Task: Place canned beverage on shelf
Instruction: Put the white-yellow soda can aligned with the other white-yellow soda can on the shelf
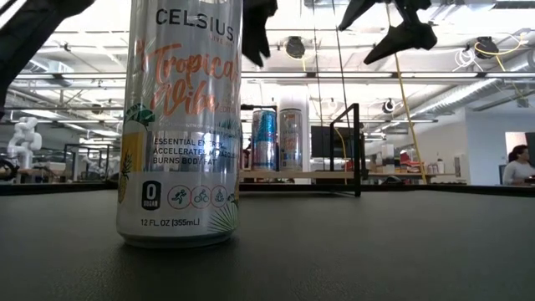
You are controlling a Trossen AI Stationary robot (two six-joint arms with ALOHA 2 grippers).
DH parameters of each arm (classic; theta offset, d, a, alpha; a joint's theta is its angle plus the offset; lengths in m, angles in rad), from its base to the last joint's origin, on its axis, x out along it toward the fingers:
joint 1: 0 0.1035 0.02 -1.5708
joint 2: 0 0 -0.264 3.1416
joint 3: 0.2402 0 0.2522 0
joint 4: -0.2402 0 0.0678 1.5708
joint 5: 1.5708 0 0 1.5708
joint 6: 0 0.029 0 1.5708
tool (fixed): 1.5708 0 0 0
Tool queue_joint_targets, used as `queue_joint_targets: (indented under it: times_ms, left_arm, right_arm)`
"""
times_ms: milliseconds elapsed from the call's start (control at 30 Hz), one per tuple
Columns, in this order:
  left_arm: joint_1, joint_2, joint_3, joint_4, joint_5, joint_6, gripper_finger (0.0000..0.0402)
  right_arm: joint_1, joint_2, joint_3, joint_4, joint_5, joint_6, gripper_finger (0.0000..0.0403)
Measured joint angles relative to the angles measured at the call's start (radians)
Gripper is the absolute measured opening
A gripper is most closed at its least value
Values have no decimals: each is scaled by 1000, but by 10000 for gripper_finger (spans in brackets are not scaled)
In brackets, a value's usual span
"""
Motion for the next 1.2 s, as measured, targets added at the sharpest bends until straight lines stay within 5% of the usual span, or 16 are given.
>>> queue_joint_targets:
  times_ms: [267, 567, 1000, 1200]
  left_arm:
    - [-149, -62, 0, 8, -33, -108, 274]
    - [-349, -63, -9, 9, -186, -285, 274]
    - [-623, -76, -84, 31, -419, -441, 273]
    - [-675, -143, -142, 24, -437, -462, 273]
  right_arm:
    - [68, 0, 0, 3, 1, -31, 357]
    - [142, 11, 0, 37, -1, -101, 357]
    - [233, 69, 0, 274, -1, -94, 357]
    - [257, 141, 0, 447, 2, -98, 357]
